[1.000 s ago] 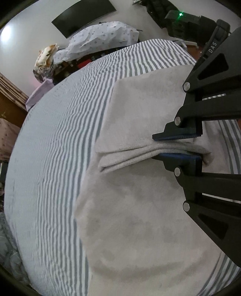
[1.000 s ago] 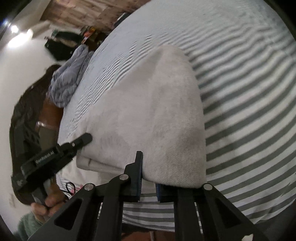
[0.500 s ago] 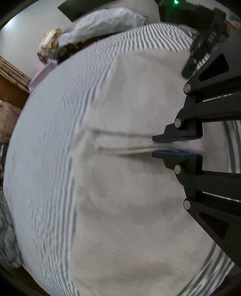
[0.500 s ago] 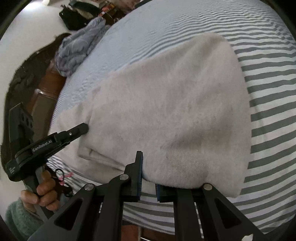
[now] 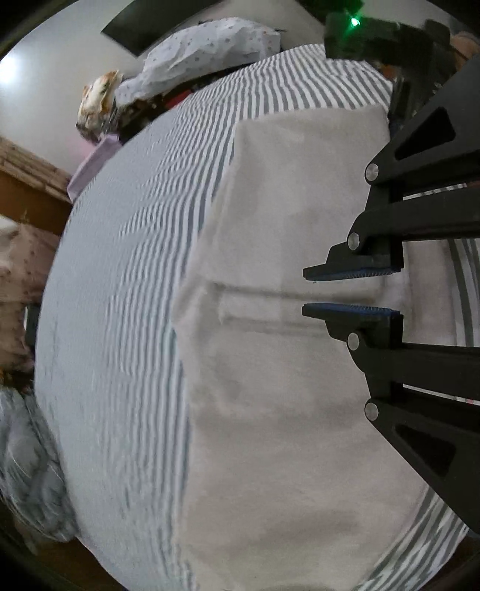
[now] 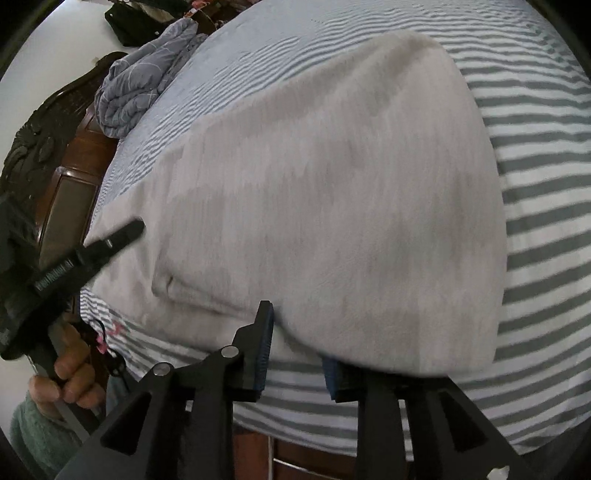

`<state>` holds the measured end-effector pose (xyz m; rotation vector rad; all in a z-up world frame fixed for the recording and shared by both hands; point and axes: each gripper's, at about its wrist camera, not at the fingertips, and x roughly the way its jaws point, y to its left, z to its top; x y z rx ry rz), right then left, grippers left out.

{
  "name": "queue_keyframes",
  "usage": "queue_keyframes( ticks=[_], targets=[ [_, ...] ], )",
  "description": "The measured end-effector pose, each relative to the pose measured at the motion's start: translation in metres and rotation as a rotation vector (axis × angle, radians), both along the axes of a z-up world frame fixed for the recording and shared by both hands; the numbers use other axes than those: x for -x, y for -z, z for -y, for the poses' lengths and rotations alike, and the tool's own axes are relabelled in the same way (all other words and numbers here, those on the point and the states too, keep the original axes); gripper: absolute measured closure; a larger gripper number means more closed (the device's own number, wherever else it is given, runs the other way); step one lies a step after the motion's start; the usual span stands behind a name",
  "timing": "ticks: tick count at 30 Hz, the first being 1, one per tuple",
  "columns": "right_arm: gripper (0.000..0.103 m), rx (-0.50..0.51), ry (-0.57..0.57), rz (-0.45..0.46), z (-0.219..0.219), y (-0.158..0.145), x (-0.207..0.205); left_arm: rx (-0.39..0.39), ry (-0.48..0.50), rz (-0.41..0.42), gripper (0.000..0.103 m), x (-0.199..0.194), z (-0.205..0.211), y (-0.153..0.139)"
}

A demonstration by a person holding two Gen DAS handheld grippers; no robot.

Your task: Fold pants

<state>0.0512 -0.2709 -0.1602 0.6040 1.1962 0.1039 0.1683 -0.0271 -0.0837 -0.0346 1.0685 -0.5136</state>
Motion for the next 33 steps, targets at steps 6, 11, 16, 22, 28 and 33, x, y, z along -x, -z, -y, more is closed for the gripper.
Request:
queue_keyframes(
  ticks=[6, 11, 16, 22, 28, 33],
  targets=[
    [0.078, 0.038, -0.059, -0.018, -0.01, -0.014, 0.014, -0.018, 0.109, 0.003, 0.085, 0.011, 0.04, 0.008],
    [0.078, 0.083, -0.084, 0.091, -0.009, -0.061, 0.017, -0.042, 0.118, -0.057, 0.085, 0.011, 0.047, 0.031],
    [0.078, 0.209, -0.058, 0.147, 0.0, -0.076, -0.013, -0.056, 0.126, -0.043, 0.085, 0.019, 0.044, 0.04],
    [0.082, 0.297, -0.055, 0.046, 0.008, -0.041, -0.023, -0.053, 0.127, -0.045, 0.085, 0.024, 0.045, 0.046],
    [0.097, 0.283, -0.049, 0.011, 0.021, -0.019, 0.001, -0.01, 0.12, -0.055, 0.085, 0.026, 0.034, 0.051],
    [0.099, 0.26, -0.04, 0.006, 0.029, -0.017, 0.007, -0.019, 0.126, -0.032, 0.085, 0.031, 0.034, 0.05]
  ],
)
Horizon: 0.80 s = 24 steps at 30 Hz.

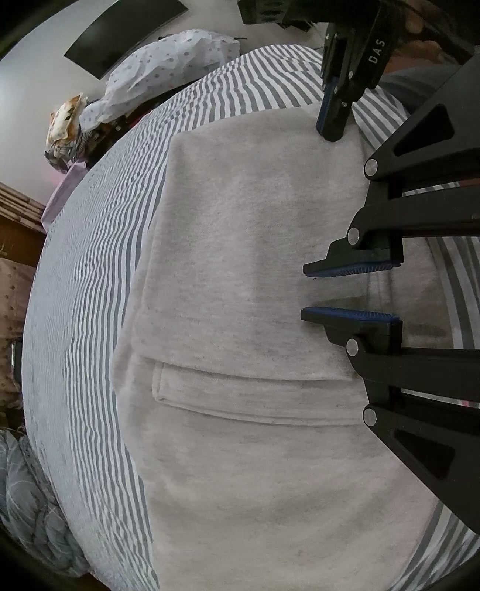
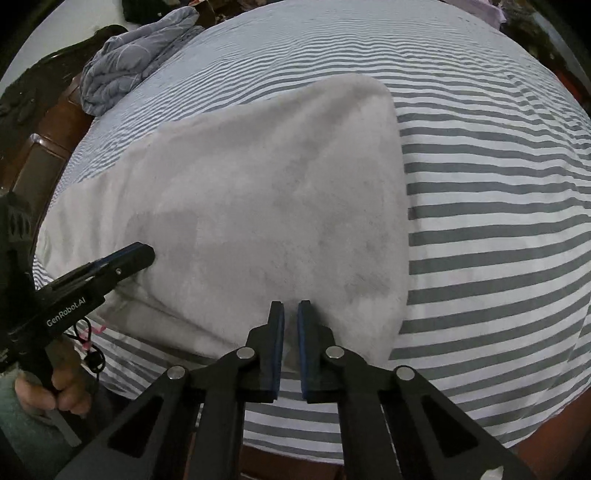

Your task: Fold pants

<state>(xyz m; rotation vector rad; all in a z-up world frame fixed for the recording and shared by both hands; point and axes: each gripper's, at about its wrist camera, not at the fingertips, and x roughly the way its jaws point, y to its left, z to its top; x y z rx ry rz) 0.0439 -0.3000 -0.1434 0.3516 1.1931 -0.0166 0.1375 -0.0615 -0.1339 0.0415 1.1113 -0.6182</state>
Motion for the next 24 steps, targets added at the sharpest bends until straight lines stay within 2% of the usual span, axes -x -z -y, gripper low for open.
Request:
queue_keyframes(
  ticks=[4, 7, 8, 9, 10, 11, 13, 16, 19, 24],
  targets=[
    [0.099, -0.006, 0.012, -0.006, 0.001, 0.002, 0.001, -0.003, -0.003, -0.004, 0.085, 0.002, -0.004, -0.007],
    [0.095, -0.019, 0.013, -0.016, -0.002, 0.001, -0.003, 0.03, -0.026, -0.047, 0.084, 0.001, -0.015, -0.017],
    [0.093, -0.026, 0.011, -0.019, -0.002, 0.001, -0.003, 0.035, -0.042, -0.045, 0.078, 0.001, -0.021, -0.022],
    [0.087, -0.041, 0.008, -0.023, 0.0, 0.0, -0.004, 0.035, -0.056, -0.038, 0.069, 0.002, -0.027, -0.026],
    [0.08, -0.062, 0.009, -0.025, 0.0, 0.0, -0.005, 0.042, -0.078, -0.025, 0.065, 0.002, -0.036, -0.033],
    [0.078, -0.074, 0.012, -0.029, -0.001, 0.0, -0.006, 0.059, -0.113, -0.009, 0.059, 0.002, -0.049, -0.041],
    [0.069, -0.065, -0.001, -0.036, -0.006, -0.002, -0.009, 0.075, -0.167, 0.007, 0.058, 0.0, -0.07, -0.053],
    [0.062, -0.023, -0.029, -0.046, -0.017, -0.006, -0.012, 0.102, -0.293, 0.032, 0.056, -0.003, -0.114, -0.068],
    [0.061, -0.001, -0.048, -0.038, -0.024, -0.013, -0.016, 0.115, -0.428, 0.035, 0.055, -0.007, -0.16, -0.072],
    [0.061, 0.005, -0.081, -0.008, -0.033, -0.029, -0.023, 0.214, -0.639, -0.041, 0.055, -0.008, -0.231, -0.062]
  ],
)
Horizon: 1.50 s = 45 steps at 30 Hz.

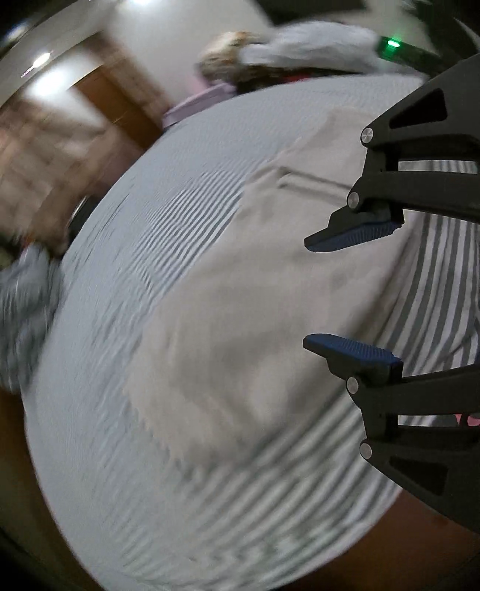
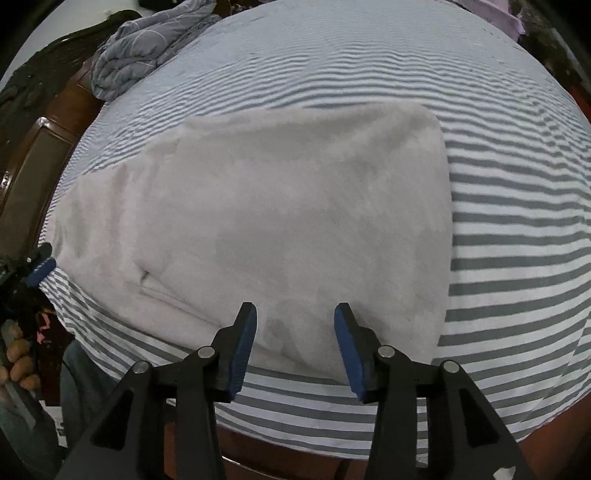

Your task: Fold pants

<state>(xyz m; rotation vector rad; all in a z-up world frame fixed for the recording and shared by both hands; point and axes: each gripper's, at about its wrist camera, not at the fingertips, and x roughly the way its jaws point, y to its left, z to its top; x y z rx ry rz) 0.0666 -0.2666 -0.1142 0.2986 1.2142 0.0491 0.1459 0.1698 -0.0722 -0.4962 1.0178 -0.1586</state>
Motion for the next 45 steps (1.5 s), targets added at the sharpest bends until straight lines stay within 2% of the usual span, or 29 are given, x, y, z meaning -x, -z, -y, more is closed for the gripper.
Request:
queue_keyframes(
  ticks=[2, 5, 10, 13, 17, 22, 25, 34, 35, 39, 40, 45],
  targets=[
    [0.061, 0.032, -0.022, 0.014, -0.008, -0.007, -0.006, 0.056, -0.08, -0.015, 0.055, 0.002, -0.023, 0.007],
    [0.061, 0.051, -0.029, 0.023, -0.016, -0.015, -0.017, 0.123, -0.15, -0.047, 0.055, 0.003, -0.045, 0.021],
    [0.062, 0.094, -0.003, 0.026, -0.014, -0.017, -0.038, 0.217, -0.179, -0.087, 0.055, -0.007, -0.058, 0.046],
    [0.062, 0.082, 0.023, 0.008, -0.008, -0.017, -0.05, 0.244, -0.215, -0.092, 0.055, -0.012, -0.067, 0.058],
    [0.062, 0.12, 0.031, -0.003, -0.005, -0.015, -0.059, 0.294, -0.274, -0.119, 0.055, -0.013, -0.083, 0.076],
    [0.061, 0.182, 0.048, -0.009, -0.003, -0.005, -0.07, 0.353, -0.327, -0.139, 0.045, -0.021, -0.098, 0.094],
    [0.061, 0.243, 0.059, 0.027, 0.001, -0.003, -0.08, 0.358, -0.328, -0.123, 0.04, -0.032, -0.1, 0.1],
    [0.06, 0.219, 0.108, -0.009, 0.026, 0.019, -0.105, 0.356, -0.331, -0.086, 0.034, -0.05, -0.097, 0.101],
    [0.06, 0.225, 0.1, -0.012, 0.025, 0.021, -0.107, 0.357, -0.332, -0.081, 0.034, -0.051, -0.097, 0.1],
    [0.044, 0.239, 0.063, -0.016, 0.015, 0.026, -0.11, 0.331, -0.337, -0.06, 0.052, -0.031, -0.094, 0.1],
    [0.041, 0.246, 0.055, -0.018, 0.013, 0.026, -0.111, 0.333, -0.339, -0.06, 0.054, -0.03, -0.094, 0.1],
    [0.039, 0.224, 0.059, -0.014, 0.01, 0.02, -0.106, 0.354, -0.339, -0.067, 0.067, -0.03, -0.094, 0.094]
  ],
)
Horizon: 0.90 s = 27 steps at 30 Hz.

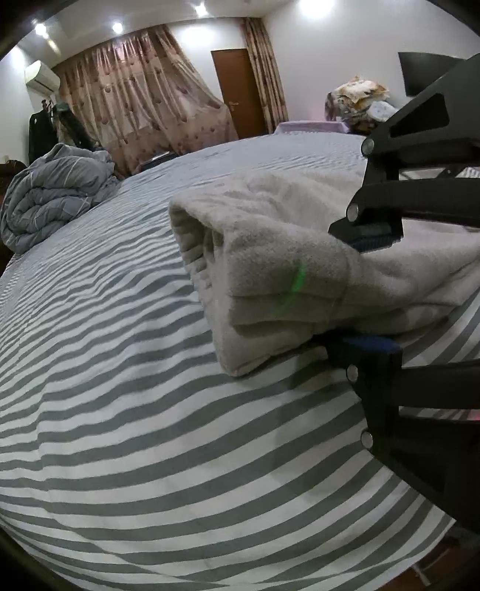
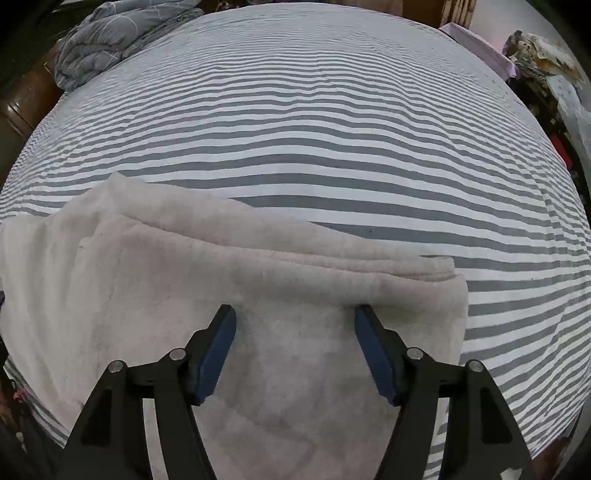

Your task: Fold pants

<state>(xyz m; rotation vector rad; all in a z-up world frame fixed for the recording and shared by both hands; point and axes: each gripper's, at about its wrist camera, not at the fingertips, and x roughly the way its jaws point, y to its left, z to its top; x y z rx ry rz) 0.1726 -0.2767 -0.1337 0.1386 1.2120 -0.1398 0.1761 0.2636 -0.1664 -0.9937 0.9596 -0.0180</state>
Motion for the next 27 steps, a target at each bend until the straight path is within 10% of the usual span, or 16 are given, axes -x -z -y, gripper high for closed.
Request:
queue_keyframes(
  ticks=[9, 19, 27],
  targets=[
    [0.042, -0.043, -0.018, 0.034, -0.018, -0.028, 0.022, -0.135, 0.05, 0.088, 0.078, 0.003, 0.026, -0.043],
    [0.043, -0.112, -0.235, 0.108, -0.106, -0.107, -0.046, -0.171, 0.075, 0.127, 0.081, 0.0, 0.038, -0.048],
    [0.043, -0.124, -0.108, 0.018, -0.06, -0.062, -0.012, -0.079, 0.051, 0.049, 0.072, -0.003, 0.024, -0.019]
  ],
)
